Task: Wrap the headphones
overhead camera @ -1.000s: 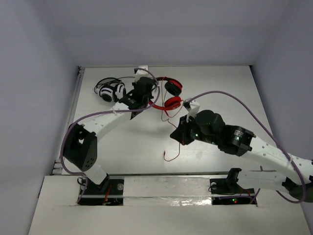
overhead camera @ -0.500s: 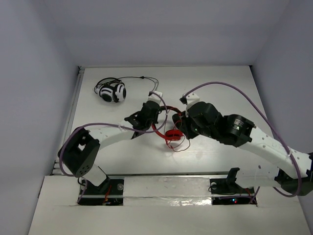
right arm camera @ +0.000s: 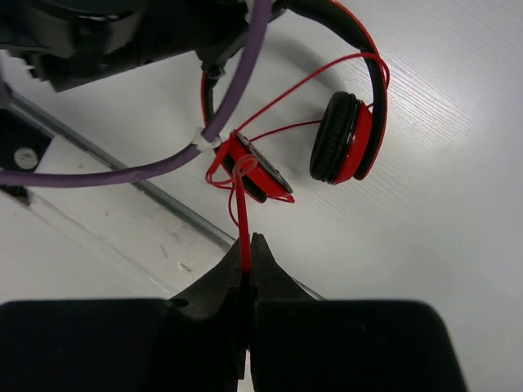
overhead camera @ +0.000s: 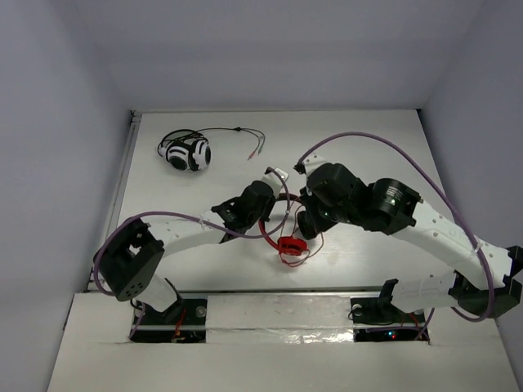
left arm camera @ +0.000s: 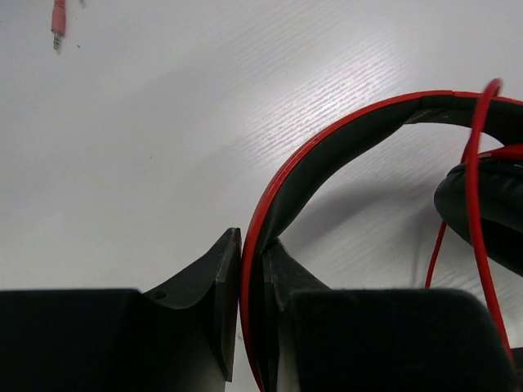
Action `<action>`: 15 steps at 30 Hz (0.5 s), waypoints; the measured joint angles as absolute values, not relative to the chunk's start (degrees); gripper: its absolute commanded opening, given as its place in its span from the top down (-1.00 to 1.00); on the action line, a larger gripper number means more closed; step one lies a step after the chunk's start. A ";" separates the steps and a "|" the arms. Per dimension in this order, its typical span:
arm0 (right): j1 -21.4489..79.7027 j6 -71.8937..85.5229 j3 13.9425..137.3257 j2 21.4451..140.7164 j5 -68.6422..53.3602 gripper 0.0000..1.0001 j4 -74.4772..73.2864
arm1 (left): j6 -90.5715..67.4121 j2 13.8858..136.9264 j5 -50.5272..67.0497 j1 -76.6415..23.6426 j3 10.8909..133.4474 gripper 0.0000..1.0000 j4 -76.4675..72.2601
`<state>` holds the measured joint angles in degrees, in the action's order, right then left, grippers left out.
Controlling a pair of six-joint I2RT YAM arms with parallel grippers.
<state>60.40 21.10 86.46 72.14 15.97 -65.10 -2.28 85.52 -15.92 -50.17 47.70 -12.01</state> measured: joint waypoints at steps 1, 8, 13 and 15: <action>60.40 21.04 87.46 72.14 15.07 1.00 -65.63 | -2.07 85.52 -15.35 -50.15 47.11 1.00 -12.21; 60.40 21.10 87.42 68.71 -1.23 1.00 -65.01 | -0.36 85.52 -16.38 -49.54 46.30 1.00 -11.42; 60.42 21.71 83.24 64.53 -15.18 1.00 -65.08 | 0.12 85.54 -18.68 -49.04 47.46 1.00 -10.39; 60.47 22.35 84.29 64.86 -14.92 1.00 -66.98 | 0.19 85.54 -18.70 -48.99 48.36 1.00 -10.22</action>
<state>60.47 22.35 84.29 64.86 -14.92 -66.98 0.19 85.54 -18.70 -48.99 48.36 -10.22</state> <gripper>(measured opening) 0.029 0.101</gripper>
